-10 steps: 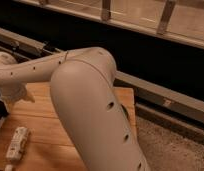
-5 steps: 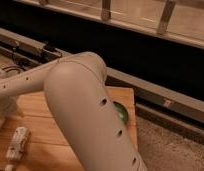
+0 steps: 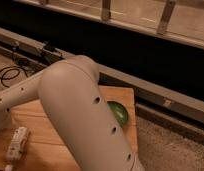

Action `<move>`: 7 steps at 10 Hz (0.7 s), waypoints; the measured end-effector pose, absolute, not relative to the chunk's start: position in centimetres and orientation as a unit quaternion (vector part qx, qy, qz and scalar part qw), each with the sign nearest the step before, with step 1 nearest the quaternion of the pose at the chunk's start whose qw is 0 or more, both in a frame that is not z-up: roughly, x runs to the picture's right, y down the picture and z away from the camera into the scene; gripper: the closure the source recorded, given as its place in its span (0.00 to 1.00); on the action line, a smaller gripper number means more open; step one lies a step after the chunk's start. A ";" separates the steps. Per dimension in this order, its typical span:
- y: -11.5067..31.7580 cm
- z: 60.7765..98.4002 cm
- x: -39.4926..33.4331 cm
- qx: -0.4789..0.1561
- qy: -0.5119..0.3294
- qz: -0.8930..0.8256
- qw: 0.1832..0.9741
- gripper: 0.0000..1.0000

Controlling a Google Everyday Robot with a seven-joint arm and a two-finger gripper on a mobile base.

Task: Place the bottle in the ceramic bowl

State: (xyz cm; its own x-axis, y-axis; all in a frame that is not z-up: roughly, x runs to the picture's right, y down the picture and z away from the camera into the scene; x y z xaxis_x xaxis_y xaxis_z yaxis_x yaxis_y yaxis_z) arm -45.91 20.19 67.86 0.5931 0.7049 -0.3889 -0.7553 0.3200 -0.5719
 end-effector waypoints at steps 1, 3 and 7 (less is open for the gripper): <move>20.2 67.9 -45.9 -0.371 0.034 0.450 0.812 0.35; 20.3 67.8 -46.0 -0.375 0.037 0.451 0.809 0.35; 22.4 71.2 -43.1 -0.395 0.064 0.496 0.770 0.35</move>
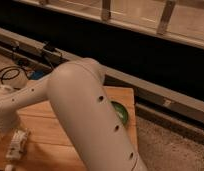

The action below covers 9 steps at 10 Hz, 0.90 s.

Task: Place the bottle in the ceramic bowl

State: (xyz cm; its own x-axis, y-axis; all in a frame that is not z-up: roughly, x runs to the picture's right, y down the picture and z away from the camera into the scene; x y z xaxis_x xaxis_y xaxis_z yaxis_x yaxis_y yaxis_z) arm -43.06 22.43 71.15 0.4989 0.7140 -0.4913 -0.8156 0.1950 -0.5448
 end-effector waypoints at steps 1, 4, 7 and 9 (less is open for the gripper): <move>22.8 71.6 -42.0 -0.398 0.071 0.508 0.760 0.35; 23.7 71.6 -41.6 -0.407 0.077 0.518 0.748 0.35; 24.2 71.5 -42.3 -0.415 0.076 0.516 0.745 0.35; 24.8 71.7 -42.9 -0.422 0.075 0.513 0.744 0.35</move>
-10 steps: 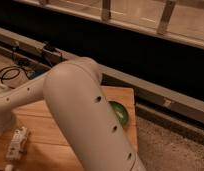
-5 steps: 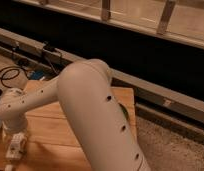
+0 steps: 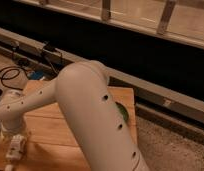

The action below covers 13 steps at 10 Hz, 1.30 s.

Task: Place the bottle in the ceramic bowl

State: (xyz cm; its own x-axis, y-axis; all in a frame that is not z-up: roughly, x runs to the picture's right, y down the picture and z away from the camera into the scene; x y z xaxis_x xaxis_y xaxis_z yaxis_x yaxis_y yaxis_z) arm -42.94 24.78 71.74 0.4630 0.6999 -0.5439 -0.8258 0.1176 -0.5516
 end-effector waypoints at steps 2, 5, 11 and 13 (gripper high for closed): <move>25.2 72.0 -43.4 -0.426 0.076 0.510 0.743 0.35; 25.9 72.6 -44.0 -0.427 0.088 0.504 0.746 0.35; 28.0 75.1 -45.6 -0.437 0.122 0.490 0.744 0.37; 28.2 75.7 -45.4 -0.434 0.128 0.493 0.743 0.53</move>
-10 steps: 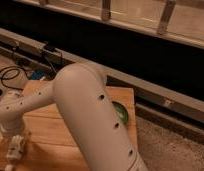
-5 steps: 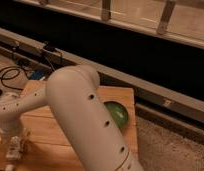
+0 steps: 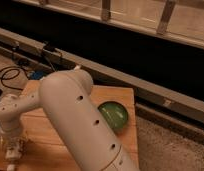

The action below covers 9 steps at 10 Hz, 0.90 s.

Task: Place the bottle in the ceramic bowl

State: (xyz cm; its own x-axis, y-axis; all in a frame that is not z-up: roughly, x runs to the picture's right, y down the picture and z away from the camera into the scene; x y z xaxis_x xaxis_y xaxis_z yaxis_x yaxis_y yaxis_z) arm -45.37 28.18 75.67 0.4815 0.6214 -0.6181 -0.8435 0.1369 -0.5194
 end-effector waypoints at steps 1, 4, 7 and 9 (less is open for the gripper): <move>28.2 75.6 -45.3 -0.432 0.127 0.495 0.744 0.62; 27.2 74.6 -44.7 -0.424 0.103 0.510 0.741 0.92; 25.7 74.0 -43.0 -0.427 0.063 0.538 0.724 0.94; 23.2 74.0 -40.8 -0.412 0.043 0.558 0.719 0.94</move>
